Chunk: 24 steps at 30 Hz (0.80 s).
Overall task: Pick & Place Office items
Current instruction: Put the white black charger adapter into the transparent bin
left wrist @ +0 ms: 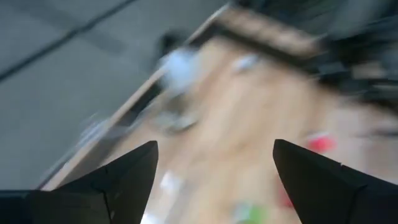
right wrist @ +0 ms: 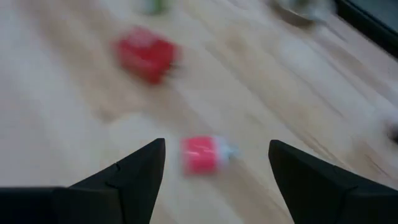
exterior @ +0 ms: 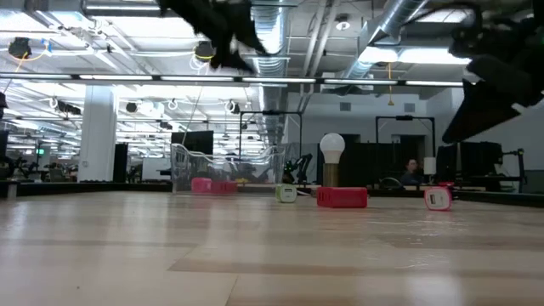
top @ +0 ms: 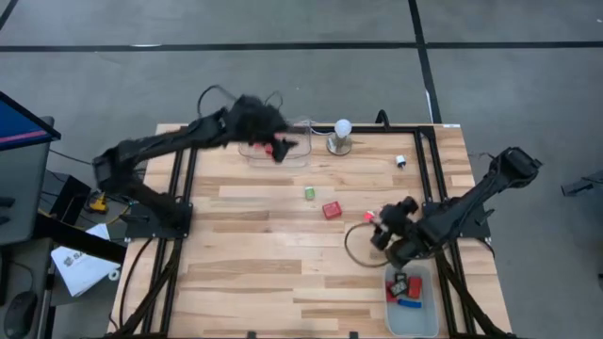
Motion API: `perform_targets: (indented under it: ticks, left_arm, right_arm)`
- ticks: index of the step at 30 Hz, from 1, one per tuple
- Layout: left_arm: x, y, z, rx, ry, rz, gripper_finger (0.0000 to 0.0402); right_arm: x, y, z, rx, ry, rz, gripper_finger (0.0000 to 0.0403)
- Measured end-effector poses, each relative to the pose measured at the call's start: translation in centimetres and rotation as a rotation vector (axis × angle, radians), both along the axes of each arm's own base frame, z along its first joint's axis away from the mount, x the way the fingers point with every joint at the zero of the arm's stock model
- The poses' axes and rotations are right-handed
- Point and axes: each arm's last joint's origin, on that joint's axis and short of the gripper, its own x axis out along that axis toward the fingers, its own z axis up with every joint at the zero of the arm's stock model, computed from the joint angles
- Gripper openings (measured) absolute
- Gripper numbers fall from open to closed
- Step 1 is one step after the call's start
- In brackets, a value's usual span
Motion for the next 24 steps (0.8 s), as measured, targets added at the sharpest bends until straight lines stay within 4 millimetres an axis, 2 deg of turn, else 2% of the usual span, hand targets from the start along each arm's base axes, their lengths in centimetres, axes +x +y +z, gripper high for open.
perform_targets:
  ticks: [2, 5, 8, 11, 14, 18, 24]
  left_arm:
    - [-0.4, -3.4, 1.1, 0.043, -0.108, -0.091, 0.0311]
    - [-1.8, -8.2, 1.7, 0.1, -0.267, -0.169, 0.0305]
    - [-3.5, -12.2, 0.6, 0.15, -0.39, -0.188, 0.03]
    - [-5.0, -15.0, -1.3, 0.186, -0.471, -0.203, 0.0297]
    - [-6.4, -16.3, -2.1, 0.222, -0.535, -0.206, 0.0297]
    - [-8.0, -16.7, -1.1, 0.223, -0.595, -0.231, 0.0297]
    - [-8.5, -18.3, -1.4, 0.259, -0.582, -0.353, 0.0296]
  right_arm:
    - [-0.7, -0.9, 0.3, 0.024, -0.005, -0.111, 0.0279]
    - [-1.4, -2.1, 1.0, 0.053, -0.026, -0.221, 0.0279]
    - [-2.2, -3.8, 2.0, 0.124, -0.025, -0.352, 0.0279]
    - [-3.1, -5.8, 3.6, 0.173, 0.007, -0.432, 0.0279]
    - [-3.9, -7.7, 5.0, 0.23, 0.007, -0.466, 0.0279]
    - [-4.5, -10.2, 6.3, 0.272, 0.011, -0.428, 0.0279]
    - [-4.6, -14.0, 6.8, 0.254, 0.081, -0.381, 0.0279]
